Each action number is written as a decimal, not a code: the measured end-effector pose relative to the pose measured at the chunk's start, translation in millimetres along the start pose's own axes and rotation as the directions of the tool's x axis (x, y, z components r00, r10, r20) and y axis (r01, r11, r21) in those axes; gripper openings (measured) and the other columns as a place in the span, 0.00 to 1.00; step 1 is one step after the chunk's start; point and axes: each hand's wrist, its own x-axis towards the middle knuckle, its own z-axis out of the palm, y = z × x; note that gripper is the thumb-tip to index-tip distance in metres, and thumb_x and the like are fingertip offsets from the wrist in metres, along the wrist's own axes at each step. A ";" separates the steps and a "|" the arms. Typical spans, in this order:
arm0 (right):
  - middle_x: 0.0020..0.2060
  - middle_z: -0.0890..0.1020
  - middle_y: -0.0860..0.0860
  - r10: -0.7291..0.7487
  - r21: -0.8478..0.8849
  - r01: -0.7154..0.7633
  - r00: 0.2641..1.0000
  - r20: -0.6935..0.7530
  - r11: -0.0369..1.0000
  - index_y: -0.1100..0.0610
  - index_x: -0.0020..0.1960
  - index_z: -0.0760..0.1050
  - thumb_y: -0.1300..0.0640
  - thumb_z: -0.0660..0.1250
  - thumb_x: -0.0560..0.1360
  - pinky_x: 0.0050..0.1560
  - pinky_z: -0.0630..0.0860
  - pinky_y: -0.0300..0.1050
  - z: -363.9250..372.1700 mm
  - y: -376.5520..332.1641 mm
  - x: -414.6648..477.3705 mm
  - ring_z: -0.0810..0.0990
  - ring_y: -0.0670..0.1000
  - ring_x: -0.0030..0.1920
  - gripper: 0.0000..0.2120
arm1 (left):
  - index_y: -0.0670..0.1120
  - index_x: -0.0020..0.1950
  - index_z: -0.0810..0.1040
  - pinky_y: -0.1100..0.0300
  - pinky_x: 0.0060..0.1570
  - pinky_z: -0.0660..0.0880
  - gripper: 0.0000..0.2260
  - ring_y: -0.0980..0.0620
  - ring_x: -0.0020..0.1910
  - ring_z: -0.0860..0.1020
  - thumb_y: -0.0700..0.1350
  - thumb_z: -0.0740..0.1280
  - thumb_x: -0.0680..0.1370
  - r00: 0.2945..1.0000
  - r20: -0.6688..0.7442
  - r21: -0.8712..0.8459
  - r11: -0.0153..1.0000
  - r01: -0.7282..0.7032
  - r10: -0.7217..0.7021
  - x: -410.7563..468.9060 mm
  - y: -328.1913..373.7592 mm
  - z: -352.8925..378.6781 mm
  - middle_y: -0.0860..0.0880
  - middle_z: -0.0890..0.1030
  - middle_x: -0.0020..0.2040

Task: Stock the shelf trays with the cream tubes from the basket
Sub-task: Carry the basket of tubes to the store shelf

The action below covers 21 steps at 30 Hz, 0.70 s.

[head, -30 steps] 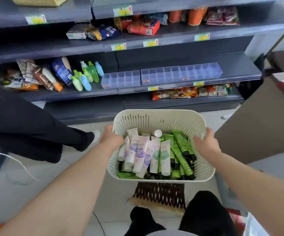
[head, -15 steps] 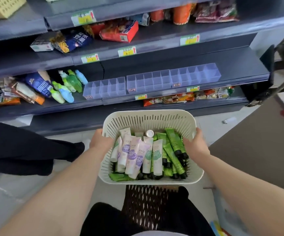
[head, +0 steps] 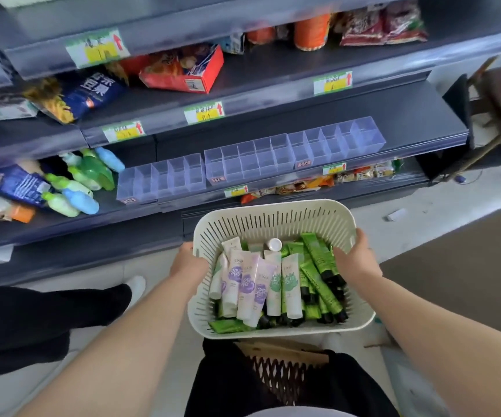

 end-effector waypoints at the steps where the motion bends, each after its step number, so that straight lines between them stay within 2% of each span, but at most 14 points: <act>1: 0.61 0.71 0.58 0.020 -0.003 -0.020 1.000 -0.021 1.000 0.42 0.74 0.47 0.48 0.60 0.77 0.30 0.71 0.44 9.4 -7.1 1.8 0.78 0.56 0.38 0.31 | 0.50 0.66 0.69 0.56 0.38 0.75 0.19 0.45 0.45 0.77 0.38 0.60 0.76 0.999 0.030 0.009 1.000 -0.019 0.019 17.3 -0.7 -4.9 0.49 0.76 0.49; 4: 0.65 0.70 0.60 0.048 0.012 -0.048 0.998 -0.051 0.999 0.43 0.75 0.47 0.49 0.60 0.77 0.37 0.77 0.51 34.4 -27.3 6.1 0.79 0.58 0.41 0.31 | 0.51 0.66 0.68 0.59 0.33 0.70 0.18 0.51 0.39 0.74 0.40 0.60 0.77 0.995 0.089 0.041 0.998 -0.056 0.053 61.2 -3.3 -16.0 0.52 0.75 0.43; 8: 0.64 0.71 0.61 0.059 0.008 -0.058 0.996 -0.063 0.998 0.44 0.74 0.48 0.48 0.59 0.78 0.31 0.71 0.44 66.3 -46.1 30.1 0.78 0.54 0.37 0.29 | 0.54 0.65 0.67 0.59 0.32 0.70 0.17 0.50 0.37 0.75 0.42 0.61 0.77 0.996 0.086 0.062 0.998 -0.002 -0.003 113.1 -6.1 -13.9 0.51 0.77 0.44; 13: 0.58 0.75 0.59 0.075 -0.016 -0.075 0.996 -0.038 0.997 0.43 0.73 0.49 0.51 0.60 0.78 0.35 0.73 0.47 104.0 -51.7 83.3 0.79 0.56 0.38 0.29 | 0.54 0.71 0.63 0.56 0.40 0.72 0.23 0.47 0.42 0.76 0.44 0.63 0.77 0.996 0.058 0.053 0.996 0.067 -0.070 160.8 -14.0 15.0 0.49 0.78 0.51; 16: 0.57 0.76 0.59 0.078 0.001 -0.078 0.997 -0.001 0.997 0.42 0.73 0.49 0.51 0.60 0.77 0.44 0.77 0.56 122.1 -45.8 111.7 0.80 0.61 0.44 0.29 | 0.52 0.72 0.62 0.56 0.40 0.72 0.24 0.46 0.44 0.77 0.43 0.64 0.77 0.993 0.038 0.001 0.994 0.109 -0.109 183.6 -19.1 39.2 0.47 0.79 0.55; 18: 0.58 0.76 0.57 0.083 0.026 -0.083 0.997 0.001 0.996 0.42 0.74 0.49 0.52 0.60 0.77 0.48 0.78 0.58 130.9 -39.4 133.3 0.80 0.61 0.46 0.30 | 0.52 0.70 0.64 0.55 0.42 0.74 0.23 0.46 0.45 0.77 0.42 0.64 0.77 0.992 0.035 -0.030 0.992 0.123 -0.122 199.1 -20.7 57.7 0.46 0.79 0.55; 21: 0.56 0.77 0.60 0.071 0.025 -0.072 0.997 0.005 0.997 0.45 0.74 0.50 0.54 0.61 0.77 0.42 0.76 0.52 140.1 -32.1 162.0 0.79 0.57 0.42 0.31 | 0.53 0.70 0.65 0.55 0.43 0.73 0.23 0.46 0.46 0.77 0.42 0.65 0.76 0.990 0.034 -0.064 0.988 0.141 -0.139 216.8 -20.7 80.7 0.49 0.79 0.54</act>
